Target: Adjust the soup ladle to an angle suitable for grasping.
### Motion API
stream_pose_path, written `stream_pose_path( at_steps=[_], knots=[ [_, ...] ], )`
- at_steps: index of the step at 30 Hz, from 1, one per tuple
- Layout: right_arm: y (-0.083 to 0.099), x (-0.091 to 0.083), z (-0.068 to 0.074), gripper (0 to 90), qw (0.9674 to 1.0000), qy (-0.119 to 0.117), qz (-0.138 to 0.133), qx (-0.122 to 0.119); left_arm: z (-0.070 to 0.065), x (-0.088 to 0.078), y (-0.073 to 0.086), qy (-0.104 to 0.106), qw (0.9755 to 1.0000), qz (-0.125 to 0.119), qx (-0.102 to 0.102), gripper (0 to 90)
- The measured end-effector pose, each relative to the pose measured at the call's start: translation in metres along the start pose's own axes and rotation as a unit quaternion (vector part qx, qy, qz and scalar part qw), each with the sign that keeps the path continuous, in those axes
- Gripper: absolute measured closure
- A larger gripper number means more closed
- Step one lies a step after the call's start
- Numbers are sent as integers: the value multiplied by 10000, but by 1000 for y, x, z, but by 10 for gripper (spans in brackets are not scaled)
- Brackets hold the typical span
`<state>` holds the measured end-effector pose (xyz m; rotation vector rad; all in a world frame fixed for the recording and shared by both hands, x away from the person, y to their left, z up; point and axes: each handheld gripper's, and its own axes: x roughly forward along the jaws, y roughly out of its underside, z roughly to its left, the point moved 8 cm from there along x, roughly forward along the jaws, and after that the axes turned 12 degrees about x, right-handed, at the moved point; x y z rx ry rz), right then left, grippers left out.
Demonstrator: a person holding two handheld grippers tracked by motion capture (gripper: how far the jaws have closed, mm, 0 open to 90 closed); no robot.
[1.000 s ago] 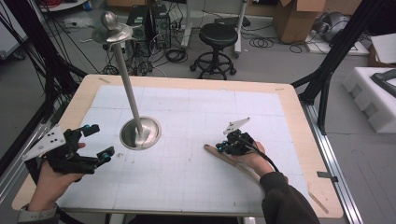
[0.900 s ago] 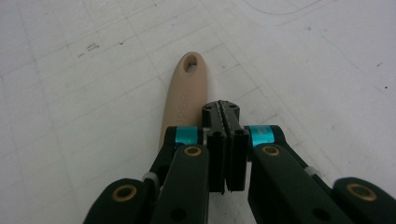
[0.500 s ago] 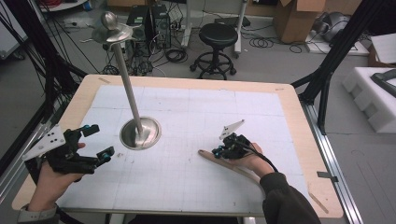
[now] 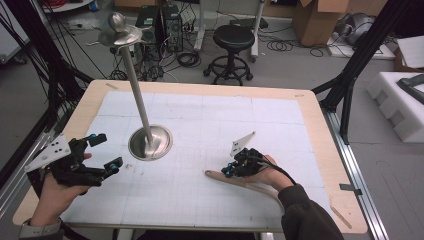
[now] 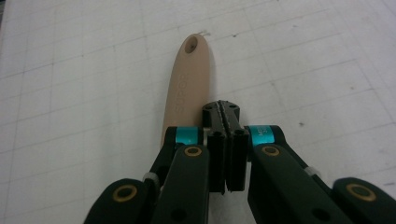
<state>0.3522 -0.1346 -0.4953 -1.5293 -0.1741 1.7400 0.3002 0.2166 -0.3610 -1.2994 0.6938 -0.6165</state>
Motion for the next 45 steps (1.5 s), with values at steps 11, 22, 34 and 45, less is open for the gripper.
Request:
stream_pose_path(
  at_steps=[11,22,34,45],
  knots=[
    [-4,-7,4,898,9997,98,-83,-202,-1,1,0,14,10000,21,14,34],
    [-10,-46,16,579,9984,141,-540,-129,0,0,-1,1,10000,6,17,34],
    [3,-73,25,163,9989,268,-365,-108,1,1,1,4,10000,36,-5,34],
    [33,-90,18,2,9979,642,55,74,1,4,4,18,10000,81,-8,34]
  ],
)
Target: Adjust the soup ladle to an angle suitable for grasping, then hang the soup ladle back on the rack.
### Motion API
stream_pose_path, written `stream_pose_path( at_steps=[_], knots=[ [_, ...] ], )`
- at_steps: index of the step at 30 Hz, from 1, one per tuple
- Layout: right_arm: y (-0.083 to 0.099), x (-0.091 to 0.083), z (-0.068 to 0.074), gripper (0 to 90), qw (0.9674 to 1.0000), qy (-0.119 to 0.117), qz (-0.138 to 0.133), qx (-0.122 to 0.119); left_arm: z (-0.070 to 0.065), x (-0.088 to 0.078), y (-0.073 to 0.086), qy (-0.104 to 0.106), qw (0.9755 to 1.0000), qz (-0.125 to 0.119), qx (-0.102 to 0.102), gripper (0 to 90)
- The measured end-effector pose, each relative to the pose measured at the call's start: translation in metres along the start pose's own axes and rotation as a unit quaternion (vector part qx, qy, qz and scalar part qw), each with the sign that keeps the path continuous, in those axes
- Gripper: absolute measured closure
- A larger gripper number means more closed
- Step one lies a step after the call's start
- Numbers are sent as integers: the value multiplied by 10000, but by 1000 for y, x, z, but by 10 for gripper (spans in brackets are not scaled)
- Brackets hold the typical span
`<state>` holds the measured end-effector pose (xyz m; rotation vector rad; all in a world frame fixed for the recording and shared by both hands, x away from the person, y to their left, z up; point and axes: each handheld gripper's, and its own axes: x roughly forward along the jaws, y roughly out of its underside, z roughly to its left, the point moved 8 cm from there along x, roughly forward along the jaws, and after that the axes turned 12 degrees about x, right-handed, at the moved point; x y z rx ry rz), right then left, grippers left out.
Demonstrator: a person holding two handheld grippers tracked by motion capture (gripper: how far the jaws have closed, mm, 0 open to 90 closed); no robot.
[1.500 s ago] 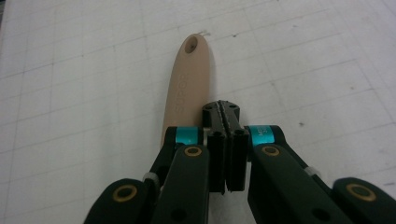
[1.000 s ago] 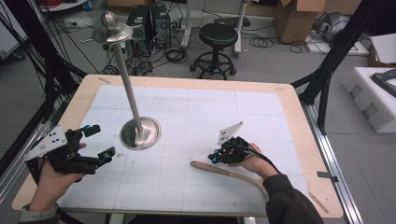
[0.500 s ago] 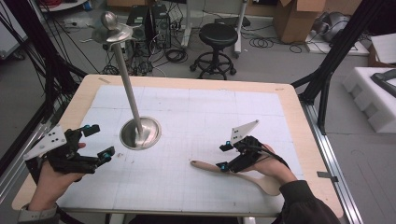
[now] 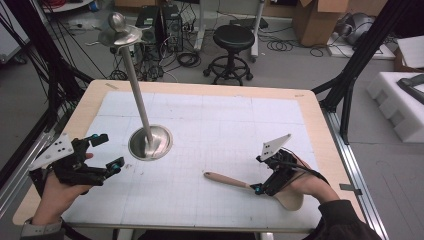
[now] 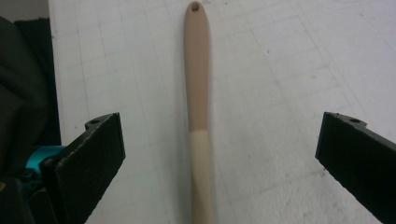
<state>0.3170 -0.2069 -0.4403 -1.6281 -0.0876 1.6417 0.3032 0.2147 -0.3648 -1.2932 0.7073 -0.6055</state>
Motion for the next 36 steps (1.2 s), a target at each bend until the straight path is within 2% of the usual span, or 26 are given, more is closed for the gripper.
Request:
stream_pose_path(
  at_steps=[5,11,14,19,23,26,28,29,36],
  knots=[
    [10,-1,-3,3,9997,75,244,-2,0,1,1,7,10000,22,-15,34],
    [16,5,-4,3,9988,135,461,-122,0,1,1,1,10000,24,-13,34],
    [21,9,-5,3,9972,208,693,-173,1,0,2,-15,10000,35,-25,34],
    [24,16,-6,3,9955,273,871,-238,0,-1,1,-8,10000,24,-23,34],
    [29,21,-6,15,9923,368,1154,-246,0,-1,1,2,10000,7,-41,34],
    [33,25,-5,67,9891,357,1393,-316,1,-1,1,-3,10000,8,-34,34],
    [35,27,-5,169,9872,343,1515,-359,0,-1,1,0,10000,12,-39,34],
    [35,28,-4,178,9862,371,1568,-379,0,-1,1,4,10000,17,-34,34],
    [41,28,-3,443,9809,411,1832,-518,0,-1,2,4,10000,21,-31,34]
  ],
)
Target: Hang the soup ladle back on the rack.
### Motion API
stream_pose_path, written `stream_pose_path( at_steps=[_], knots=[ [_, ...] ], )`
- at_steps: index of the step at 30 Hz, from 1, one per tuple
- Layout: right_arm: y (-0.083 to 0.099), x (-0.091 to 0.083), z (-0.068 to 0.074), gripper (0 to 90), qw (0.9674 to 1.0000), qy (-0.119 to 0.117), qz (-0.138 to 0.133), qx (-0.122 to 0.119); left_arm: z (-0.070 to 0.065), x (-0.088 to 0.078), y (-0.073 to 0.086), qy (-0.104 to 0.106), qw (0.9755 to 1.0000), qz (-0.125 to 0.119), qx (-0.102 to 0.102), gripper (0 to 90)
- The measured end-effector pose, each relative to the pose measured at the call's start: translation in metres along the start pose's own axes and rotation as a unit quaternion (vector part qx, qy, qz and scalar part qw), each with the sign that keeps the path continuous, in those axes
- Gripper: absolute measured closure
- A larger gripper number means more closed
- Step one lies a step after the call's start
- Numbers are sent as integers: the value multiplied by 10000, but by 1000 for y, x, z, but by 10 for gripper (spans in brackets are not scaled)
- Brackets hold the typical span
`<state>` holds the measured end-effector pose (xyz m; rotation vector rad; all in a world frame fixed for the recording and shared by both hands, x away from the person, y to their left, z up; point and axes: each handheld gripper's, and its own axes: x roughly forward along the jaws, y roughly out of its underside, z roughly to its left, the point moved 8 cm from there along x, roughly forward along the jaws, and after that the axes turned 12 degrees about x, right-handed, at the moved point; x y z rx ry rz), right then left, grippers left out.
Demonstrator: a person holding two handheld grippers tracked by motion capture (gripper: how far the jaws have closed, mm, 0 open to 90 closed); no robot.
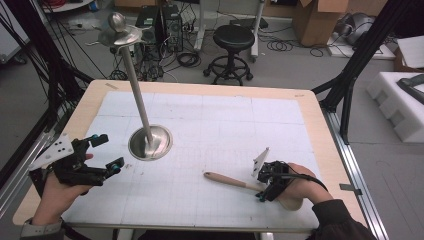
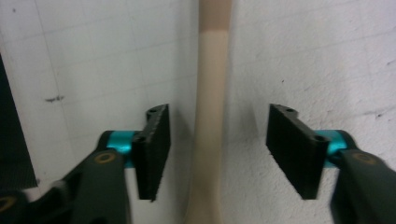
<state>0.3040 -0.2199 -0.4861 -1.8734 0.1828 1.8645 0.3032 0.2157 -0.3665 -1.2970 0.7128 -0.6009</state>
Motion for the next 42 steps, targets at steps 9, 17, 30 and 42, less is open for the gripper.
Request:
stream_pose_path(
  at_steps=[9,17,30,42],
  knots=[
    [1,0,2,617,9997,-14,222,25,-1,2,2,24,10000,21,-24,34],
    [-2,0,7,765,9985,117,534,-58,0,1,1,23,10000,22,-14,34],
    [-1,-2,6,781,9999,24,159,58,0,0,1,21,10000,7,-25,34],
    [-8,-19,4,781,9959,-198,-814,351,0,0,1,29,10000,15,-15,34]
  ],
)
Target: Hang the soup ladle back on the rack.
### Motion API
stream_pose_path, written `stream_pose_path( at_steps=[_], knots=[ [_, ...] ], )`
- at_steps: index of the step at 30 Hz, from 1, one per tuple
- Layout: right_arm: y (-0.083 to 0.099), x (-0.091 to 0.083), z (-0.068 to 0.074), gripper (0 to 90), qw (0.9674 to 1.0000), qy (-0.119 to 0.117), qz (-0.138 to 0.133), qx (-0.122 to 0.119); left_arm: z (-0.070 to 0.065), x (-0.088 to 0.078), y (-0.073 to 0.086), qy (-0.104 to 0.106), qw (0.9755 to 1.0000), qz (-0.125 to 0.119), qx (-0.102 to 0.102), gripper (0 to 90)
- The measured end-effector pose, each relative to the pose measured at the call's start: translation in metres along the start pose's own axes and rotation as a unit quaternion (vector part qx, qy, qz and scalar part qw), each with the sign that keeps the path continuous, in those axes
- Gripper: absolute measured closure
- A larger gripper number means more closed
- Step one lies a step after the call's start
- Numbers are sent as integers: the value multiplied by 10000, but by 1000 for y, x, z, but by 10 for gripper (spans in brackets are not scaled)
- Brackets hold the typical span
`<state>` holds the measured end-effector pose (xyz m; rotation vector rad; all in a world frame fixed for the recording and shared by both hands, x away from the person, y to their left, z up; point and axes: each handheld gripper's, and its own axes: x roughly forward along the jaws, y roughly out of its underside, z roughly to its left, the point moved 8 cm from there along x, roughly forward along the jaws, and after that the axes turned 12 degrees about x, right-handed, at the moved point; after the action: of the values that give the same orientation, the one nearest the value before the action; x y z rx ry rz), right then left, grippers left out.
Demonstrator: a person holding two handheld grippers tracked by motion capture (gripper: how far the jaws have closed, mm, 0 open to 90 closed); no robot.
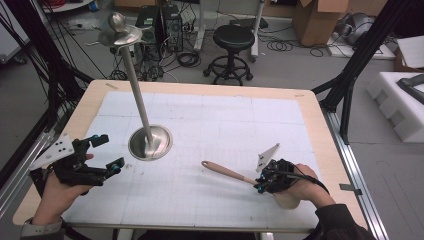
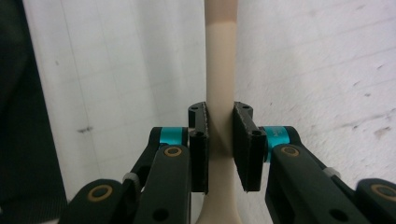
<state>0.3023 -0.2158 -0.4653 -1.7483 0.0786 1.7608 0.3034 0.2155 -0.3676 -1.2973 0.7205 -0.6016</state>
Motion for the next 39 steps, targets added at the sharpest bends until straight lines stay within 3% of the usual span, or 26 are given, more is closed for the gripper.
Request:
stream_pose_path(
  at_steps=[7,12,13,17,18,19,20,21,22,23,24,25,28,29,30,34,35,36,37,38,39],
  knots=[
    [-3,-11,-2,780,9989,-58,-443,113,0,0,0,-4,10000,-3,-6,34],
    [-7,-17,-3,780,9965,-78,-797,250,1,0,0,-9,10000,-9,-11,34],
    [-8,-21,-3,780,9947,-98,-983,292,0,0,0,-10,10000,-11,-14,34],
    [-12,-27,-4,781,9912,-88,-1275,335,0,0,0,-4,10000,-11,-15,34],
    [-15,-33,-4,780,9881,-110,-1482,389,0,0,0,-6,10000,-12,-12,34],
    [-15,-33,-4,780,9881,-110,-1482,389,0,0,0,-6,10000,-13,-10,34],
    [-18,-37,-4,780,9852,-124,-1662,392,0,0,0,-7,10000,-16,-13,34],
    [-18,-37,-4,780,9852,-124,-1662,392,0,0,0,-7,10000,-16,-13,34],
    [-20,-40,-3,780,9822,-164,-1812,469,0,0,0,-10,10000,-18,-16,34],
    [-20,-40,-3,780,9822,-164,-1812,469,0,-1,0,-8,10000,-12,-10,34],
    [-22,-43,-4,780,9793,-130,-1957,492,0,0,-1,-3,10000,-22,-6,34],
    [-22,-43,-4,780,9793,-130,-1957,492,0,0,-1,-3,10000,-22,-6,34],
    [-26,-47,-4,780,9747,-146,-2177,491,0,0,-1,-4,10000,-21,-5,34],
    [-29,-49,-4,780,9705,-227,-2343,513,0,0,-1,-6,10000,-18,-8,34],
    [-30,-50,-3,780,9694,-242,-2386,523,0,0,-1,-6,10000,-21,-14,34],
    [-36,-54,-1,780,9591,-350,-2746,586,0,-1,-1,-3,10000,-23,-6,34],
    [-37,-56,-1,780,9565,-354,-2832,603,0,-1,-1,-3,10000,-30,-8,34],
    [-37,-56,-1,780,9565,-354,-2832,603,0,-1,-1,-3,10000,-30,-8,34],
    [-40,-58,0,780,9519,-353,-2972,652,0,-1,-1,-3,10000,-31,-9,34],
    [-40,-58,0,780,9519,-353,-2972,652,0,-1,-1,-3,10000,-31,-9,34],
    [-42,-61,0,780,9480,-290,-3107,630,0,-1,-1,-3,10000,-28,-7,34]
  ],
)
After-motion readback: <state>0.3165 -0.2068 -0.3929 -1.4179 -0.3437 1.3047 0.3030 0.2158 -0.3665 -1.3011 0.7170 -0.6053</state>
